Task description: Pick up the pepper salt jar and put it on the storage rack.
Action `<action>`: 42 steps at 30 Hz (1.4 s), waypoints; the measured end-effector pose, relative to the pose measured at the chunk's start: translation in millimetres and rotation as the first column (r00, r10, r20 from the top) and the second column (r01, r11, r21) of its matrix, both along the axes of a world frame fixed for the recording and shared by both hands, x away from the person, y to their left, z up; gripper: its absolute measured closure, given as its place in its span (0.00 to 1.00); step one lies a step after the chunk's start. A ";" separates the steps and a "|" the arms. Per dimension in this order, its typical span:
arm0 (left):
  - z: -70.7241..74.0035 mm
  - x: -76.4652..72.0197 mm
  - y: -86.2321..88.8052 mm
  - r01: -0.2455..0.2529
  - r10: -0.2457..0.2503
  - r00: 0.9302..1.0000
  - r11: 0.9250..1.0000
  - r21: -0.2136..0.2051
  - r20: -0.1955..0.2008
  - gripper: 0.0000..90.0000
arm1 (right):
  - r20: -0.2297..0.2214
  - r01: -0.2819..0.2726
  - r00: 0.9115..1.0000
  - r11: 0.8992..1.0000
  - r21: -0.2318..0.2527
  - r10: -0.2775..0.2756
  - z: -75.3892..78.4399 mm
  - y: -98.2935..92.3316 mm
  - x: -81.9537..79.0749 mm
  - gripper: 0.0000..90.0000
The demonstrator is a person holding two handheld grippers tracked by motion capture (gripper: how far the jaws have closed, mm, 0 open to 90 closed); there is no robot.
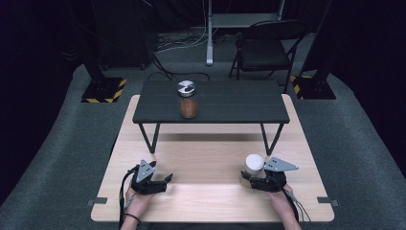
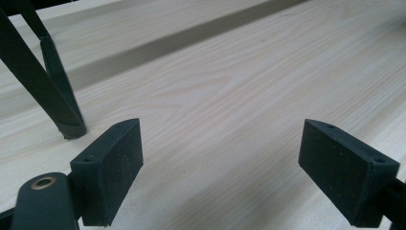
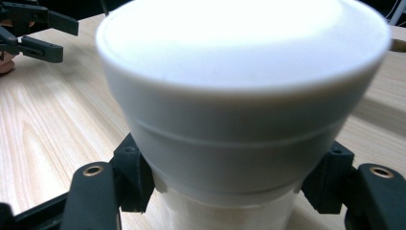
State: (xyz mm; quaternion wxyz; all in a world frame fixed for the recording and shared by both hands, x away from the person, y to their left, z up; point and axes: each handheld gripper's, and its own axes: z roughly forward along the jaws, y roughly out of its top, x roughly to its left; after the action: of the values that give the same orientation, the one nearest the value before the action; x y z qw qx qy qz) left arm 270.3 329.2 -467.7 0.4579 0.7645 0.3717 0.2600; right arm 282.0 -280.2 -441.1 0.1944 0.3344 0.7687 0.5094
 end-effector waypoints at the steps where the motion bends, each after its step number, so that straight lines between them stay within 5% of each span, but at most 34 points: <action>1: -0.1 0.1 0.1 0.000 0.000 1.000 1.000 -0.001 0.000 0.16 | 0.000 0.001 1.000 1.000 0.001 -0.001 0.6 0.3 0.2 0.36; 7: 0.0 -0.3 -0.5 0.000 0.000 1.000 1.000 0.003 0.001 0.16 | 0.008 -0.001 1.000 1.000 0.010 0.001 11.3 2.3 2.3 0.36; 25: 0.3 0.1 -0.5 0.001 -0.001 1.000 1.000 0.003 -0.001 0.16 | 0.036 0.007 0.999 1.000 -0.007 -0.006 75.6 13.9 15.9 0.36; 42: 1.8 1.6 -2.2 0.008 -0.007 1.000 1.000 0.018 -0.007 0.16 | 0.057 0.007 0.998 1.000 0.030 -0.009 122.2 12.4 28.4 0.36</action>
State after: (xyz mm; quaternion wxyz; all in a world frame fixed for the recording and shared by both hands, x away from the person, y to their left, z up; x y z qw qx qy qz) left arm 271.9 327.0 -465.9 0.4508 0.7709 0.3681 0.2590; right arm 310.3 -267.7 -318.9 0.2134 0.3256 0.7539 0.5293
